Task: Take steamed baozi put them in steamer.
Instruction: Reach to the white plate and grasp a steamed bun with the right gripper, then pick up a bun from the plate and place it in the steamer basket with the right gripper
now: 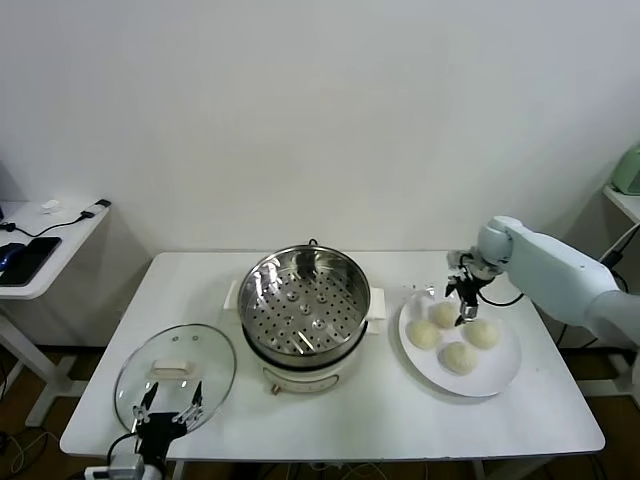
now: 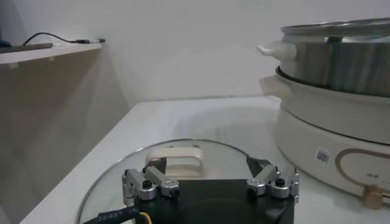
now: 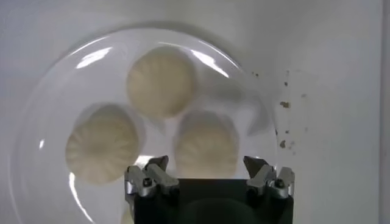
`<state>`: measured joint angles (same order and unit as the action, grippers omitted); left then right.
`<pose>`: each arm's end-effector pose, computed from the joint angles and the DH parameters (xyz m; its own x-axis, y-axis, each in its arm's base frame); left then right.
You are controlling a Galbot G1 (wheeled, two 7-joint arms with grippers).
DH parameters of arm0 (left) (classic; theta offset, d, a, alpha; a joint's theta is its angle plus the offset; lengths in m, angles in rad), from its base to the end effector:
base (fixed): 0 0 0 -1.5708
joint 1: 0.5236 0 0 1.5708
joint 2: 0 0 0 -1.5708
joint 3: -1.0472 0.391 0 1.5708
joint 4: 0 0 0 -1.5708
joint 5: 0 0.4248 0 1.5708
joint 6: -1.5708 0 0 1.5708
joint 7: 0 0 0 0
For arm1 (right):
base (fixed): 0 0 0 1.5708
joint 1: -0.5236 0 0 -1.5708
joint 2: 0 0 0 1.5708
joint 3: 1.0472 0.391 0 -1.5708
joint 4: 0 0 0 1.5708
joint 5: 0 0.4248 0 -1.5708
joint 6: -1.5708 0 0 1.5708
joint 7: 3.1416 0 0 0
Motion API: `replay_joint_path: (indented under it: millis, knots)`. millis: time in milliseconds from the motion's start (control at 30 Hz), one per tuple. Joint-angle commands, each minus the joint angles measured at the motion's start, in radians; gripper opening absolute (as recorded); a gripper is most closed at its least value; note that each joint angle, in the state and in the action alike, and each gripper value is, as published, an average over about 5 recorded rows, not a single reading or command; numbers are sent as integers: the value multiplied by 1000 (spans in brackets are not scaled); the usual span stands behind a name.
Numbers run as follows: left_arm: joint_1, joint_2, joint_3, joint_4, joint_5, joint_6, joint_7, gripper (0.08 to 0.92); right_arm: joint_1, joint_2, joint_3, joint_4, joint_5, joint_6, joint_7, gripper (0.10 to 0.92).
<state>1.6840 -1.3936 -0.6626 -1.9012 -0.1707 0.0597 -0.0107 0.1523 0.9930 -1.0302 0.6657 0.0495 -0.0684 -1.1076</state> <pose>0.1776 0.0994 -0.4291 -0.9374 -0.0849 0.3377 -0.0669 0.9957 0.0646 0.7011 -0.1763 -0.2682 -0.0975 -0.0656 0.9931 -0.9952 0.0109 -0.0969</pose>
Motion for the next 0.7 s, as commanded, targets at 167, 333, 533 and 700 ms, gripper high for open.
replay_joint_path:
  millis: [167,333,533,700]
  knots:
    - [0,-4,6,-4,1,5,0,823,-37,40,45,-69,-37,-5,15,740]
    - [1,-10,12,-10,3,12,0,823,-37,39,35,-55,-31,-11,5,705]
    - [6,-11,16,-17,8,17,-2,823,-2,18,26,-1,-10,-17,15,688]
    - [12,-14,19,-31,15,22,-3,823,166,-45,-104,159,76,-19,5,687]
